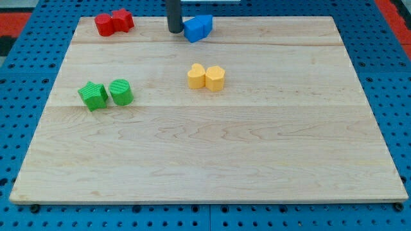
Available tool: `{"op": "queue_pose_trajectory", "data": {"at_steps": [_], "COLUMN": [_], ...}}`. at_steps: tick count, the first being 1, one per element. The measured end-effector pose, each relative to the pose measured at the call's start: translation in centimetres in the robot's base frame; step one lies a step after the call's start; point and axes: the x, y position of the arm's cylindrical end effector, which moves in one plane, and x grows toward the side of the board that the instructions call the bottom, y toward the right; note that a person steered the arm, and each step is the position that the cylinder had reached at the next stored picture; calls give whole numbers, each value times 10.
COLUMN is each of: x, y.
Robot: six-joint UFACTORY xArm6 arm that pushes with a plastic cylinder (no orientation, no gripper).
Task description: Push the yellow hexagon towards down
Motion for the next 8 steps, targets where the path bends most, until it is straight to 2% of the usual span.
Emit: {"op": "queue_pose_trajectory", "data": {"at_steps": [1, 3, 4, 6, 8], "x": [-3, -12, -12, -9, 65], "y": [3, -73, -89, -82, 3]}}
